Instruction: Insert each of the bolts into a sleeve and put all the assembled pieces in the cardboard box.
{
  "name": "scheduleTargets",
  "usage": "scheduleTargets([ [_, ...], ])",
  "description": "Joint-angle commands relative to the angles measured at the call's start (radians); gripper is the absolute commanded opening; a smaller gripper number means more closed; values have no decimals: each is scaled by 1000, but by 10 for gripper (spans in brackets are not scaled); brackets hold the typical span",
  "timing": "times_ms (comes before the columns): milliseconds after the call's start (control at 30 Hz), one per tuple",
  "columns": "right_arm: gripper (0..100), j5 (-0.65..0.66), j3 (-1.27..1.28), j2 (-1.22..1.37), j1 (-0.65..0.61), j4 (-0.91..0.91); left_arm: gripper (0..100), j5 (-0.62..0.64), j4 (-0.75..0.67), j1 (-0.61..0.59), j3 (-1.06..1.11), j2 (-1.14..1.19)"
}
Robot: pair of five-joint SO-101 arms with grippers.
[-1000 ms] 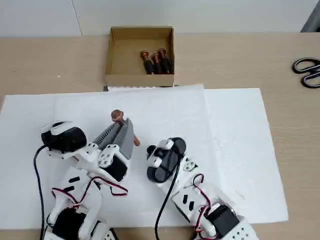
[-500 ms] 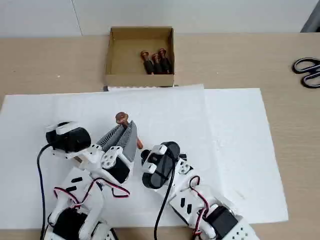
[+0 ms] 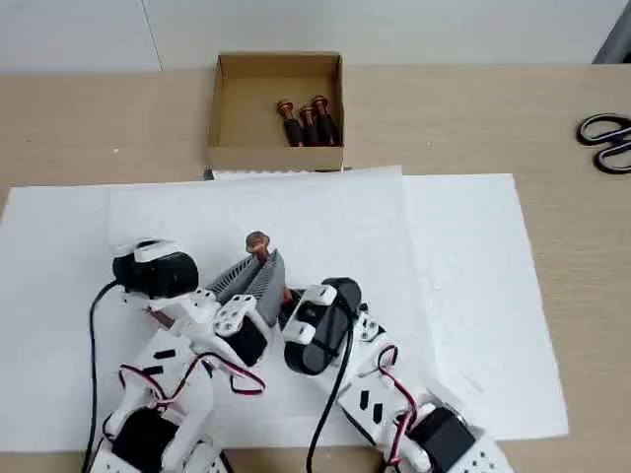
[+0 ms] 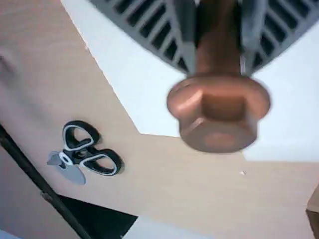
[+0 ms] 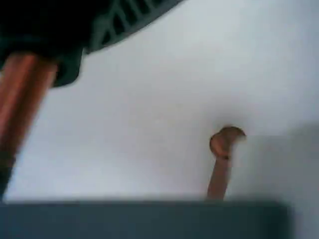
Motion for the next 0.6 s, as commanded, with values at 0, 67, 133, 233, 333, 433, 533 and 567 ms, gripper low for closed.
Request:
scheduleTargets([
  [0,2,8,-69,-8,-10,-27,6,-2,-2,2,-4,-8],
  [67,2,8,-84,-8,-10,-24,6,-2,-2,2,-1,-6],
  [133,2,8,-91,-5,-10,-22,6,-2,-5,2,21,-6],
  [233,2,9,-110,-4,-10,-22,6,-2,0,8,47,-8],
  [333,2,43,-115,-8,-10,-25,6,-9,25,9,44,-8],
  [433,2,58,-115,-8,-5,-25,6,-55,77,37,38,-9],
  [533,2,55,-115,-8,-4,-27,6,-61,157,78,-19,-9],
  [567,2,55,-115,-8,-4,-27,6,-61,176,89,-33,-9],
])
